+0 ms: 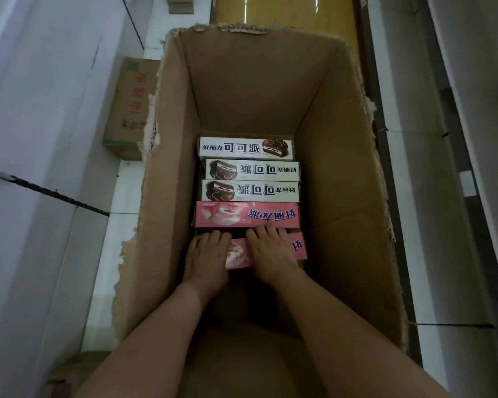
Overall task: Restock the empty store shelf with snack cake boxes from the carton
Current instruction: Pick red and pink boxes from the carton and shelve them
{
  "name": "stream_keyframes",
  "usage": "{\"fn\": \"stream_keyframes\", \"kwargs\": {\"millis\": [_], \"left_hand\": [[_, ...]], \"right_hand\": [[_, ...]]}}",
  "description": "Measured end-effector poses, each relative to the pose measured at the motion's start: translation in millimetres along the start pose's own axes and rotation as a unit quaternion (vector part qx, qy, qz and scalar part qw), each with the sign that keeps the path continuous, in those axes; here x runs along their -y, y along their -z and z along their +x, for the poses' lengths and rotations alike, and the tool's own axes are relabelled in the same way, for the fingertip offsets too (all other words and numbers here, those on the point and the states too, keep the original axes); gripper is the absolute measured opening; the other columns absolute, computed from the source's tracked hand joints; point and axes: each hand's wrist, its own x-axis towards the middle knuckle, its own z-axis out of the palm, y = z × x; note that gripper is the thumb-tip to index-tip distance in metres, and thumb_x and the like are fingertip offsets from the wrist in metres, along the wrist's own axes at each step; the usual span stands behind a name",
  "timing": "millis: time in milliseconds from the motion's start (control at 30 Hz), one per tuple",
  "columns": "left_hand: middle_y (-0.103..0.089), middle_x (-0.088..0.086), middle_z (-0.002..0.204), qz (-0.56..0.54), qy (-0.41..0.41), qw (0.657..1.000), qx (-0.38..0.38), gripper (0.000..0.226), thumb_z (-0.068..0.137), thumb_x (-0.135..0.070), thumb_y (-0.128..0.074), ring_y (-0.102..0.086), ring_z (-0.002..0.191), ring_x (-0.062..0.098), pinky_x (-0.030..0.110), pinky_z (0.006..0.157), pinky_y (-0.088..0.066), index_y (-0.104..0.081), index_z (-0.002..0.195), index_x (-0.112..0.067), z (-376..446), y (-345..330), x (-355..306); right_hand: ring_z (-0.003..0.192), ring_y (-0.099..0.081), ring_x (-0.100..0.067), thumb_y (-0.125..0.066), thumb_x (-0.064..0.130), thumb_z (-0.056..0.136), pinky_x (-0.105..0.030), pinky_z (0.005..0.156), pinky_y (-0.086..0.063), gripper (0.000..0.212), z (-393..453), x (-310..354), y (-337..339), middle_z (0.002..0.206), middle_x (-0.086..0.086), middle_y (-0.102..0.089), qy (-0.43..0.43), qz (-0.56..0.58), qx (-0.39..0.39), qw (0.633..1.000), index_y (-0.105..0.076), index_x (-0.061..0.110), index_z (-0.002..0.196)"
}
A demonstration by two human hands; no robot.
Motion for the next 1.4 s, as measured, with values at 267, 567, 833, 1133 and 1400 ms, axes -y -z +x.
{"fn": "stream_keyframes", "kwargs": {"millis": [267, 567, 833, 1133, 1400], "left_hand": [[-0.044, 0.019, 0.138, -0.044, 0.097, 0.994, -0.014, 0.096, 0.058, -0.033, -0.086, -0.045, 0.126, 0.037, 0.048, 0.105, -0.038, -0.042, 0.141, -0.013, -4.0, 68.9, -13.3], [-0.027, 0.018, 0.152, -0.443, 0.386, 0.809, -0.008, 0.111, 0.074, -0.045, -0.076, -0.03, 0.138, 0.037, 0.052, 0.11, -0.03, -0.004, 0.153, -0.015, -0.7, 159.5, -66.1], [-0.074, 0.011, 0.099, -0.665, 0.285, 0.687, 0.068, 0.059, 0.079, -0.062, -0.055, -0.071, 0.091, 0.03, 0.047, 0.083, -0.055, -0.061, 0.116, -0.017, -5.6, 239.2, -112.2], [-0.07, 0.017, 0.1, -0.654, 0.287, 0.7, 0.005, 0.084, 0.062, -0.057, -0.078, -0.071, 0.079, 0.033, 0.039, 0.064, -0.058, -0.053, 0.123, -0.005, 10.6, 287.8, -141.4], [-0.071, 0.015, 0.094, -0.689, 0.181, 0.695, 0.102, 0.045, 0.098, -0.044, -0.041, -0.068, 0.087, 0.03, 0.044, 0.081, -0.054, -0.064, 0.111, -0.008, -6.8, 299.6, -145.7]], "right_hand": [[0.106, -0.056, -0.026, -0.065, 0.055, 0.081, -0.035, 0.092, -0.041, 0.066, -31.3, -13.3, 58.8, 0.119, -0.009, -0.057, -0.06, 0.114, -0.01, 0.992, -0.038, 0.015, 0.126], [0.086, -0.066, -0.017, -0.075, 0.041, 0.072, -0.031, 0.072, -0.052, 0.045, -98.1, -56.3, 146.7, 0.1, 0.003, -0.065, -0.204, 0.534, -0.006, 0.821, -0.045, 0.027, 0.103], [0.078, -0.069, -0.025, -0.066, 0.022, 0.088, -0.037, 0.07, -0.058, 0.036, -146.4, -80.6, 214.7, 0.102, -0.015, -0.068, -0.159, 0.735, -0.007, 0.66, -0.05, 0.01, 0.118], [0.109, -0.061, -0.026, -0.064, 0.045, 0.081, -0.046, 0.092, -0.052, 0.063, -151.5, -68.8, 252.7, 0.128, -0.006, -0.056, -0.226, 0.59, -0.192, 0.751, -0.042, 0.022, 0.135], [0.106, -0.064, -0.026, -0.067, 0.073, 0.066, -0.043, 0.09, -0.053, 0.09, -198.7, -52.5, 249.7, 0.123, -0.01, -0.061, -0.188, 0.776, -0.165, 0.579, -0.033, 0.028, 0.137]]}}
